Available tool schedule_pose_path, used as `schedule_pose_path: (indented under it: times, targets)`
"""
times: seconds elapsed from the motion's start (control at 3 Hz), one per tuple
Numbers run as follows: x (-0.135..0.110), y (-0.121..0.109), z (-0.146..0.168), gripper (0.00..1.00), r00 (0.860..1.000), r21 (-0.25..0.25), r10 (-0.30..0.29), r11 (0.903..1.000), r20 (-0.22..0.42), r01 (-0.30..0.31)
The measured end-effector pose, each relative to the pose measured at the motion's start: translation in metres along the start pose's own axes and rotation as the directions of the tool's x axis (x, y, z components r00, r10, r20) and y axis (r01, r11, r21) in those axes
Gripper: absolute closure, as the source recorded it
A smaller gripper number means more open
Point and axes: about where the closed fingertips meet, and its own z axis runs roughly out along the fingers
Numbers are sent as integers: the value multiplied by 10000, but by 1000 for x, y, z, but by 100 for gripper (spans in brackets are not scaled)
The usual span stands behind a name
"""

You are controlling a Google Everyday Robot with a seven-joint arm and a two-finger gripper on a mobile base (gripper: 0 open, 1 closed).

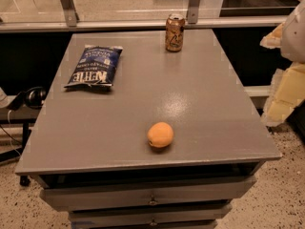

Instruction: Move orange can near orange

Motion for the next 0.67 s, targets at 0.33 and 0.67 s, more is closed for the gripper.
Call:
schedule_pose_path:
  times: [0.33,0.67]
  targets:
    - [0,0,0,0,10000,4,-1,10000,9,1]
    - [-20,-26,19,0,9972,154,-99,9998,746,88]
